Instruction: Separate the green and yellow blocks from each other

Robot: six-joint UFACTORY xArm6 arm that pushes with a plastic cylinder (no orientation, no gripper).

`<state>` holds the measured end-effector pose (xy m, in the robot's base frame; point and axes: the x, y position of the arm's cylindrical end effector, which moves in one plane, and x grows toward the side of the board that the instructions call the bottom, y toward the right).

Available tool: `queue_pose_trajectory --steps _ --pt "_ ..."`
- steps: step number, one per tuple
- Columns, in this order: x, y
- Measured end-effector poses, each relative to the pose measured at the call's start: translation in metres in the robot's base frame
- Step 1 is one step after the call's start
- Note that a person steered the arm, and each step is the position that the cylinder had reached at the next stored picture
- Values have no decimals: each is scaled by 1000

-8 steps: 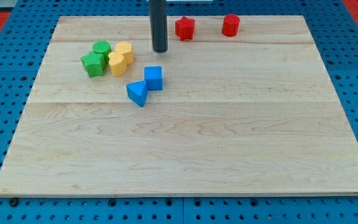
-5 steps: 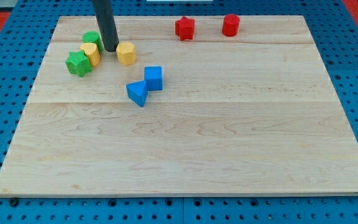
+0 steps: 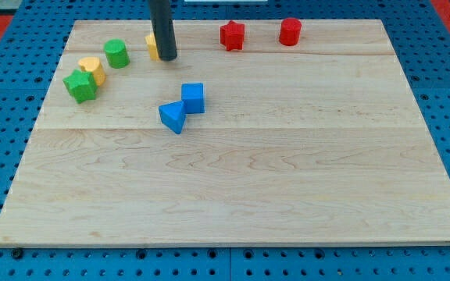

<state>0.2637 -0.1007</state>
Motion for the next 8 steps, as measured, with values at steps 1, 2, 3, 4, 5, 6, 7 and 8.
queue_pose_trajectory --steps 1,2,3,4,5,6,7,8 --pt "25 -6" --pt "44 -35" --pt "7 -46" --pt "-2 -40" --pt "47 -39" --pt "84 -74" --pt "63 -133" --pt "87 -147"
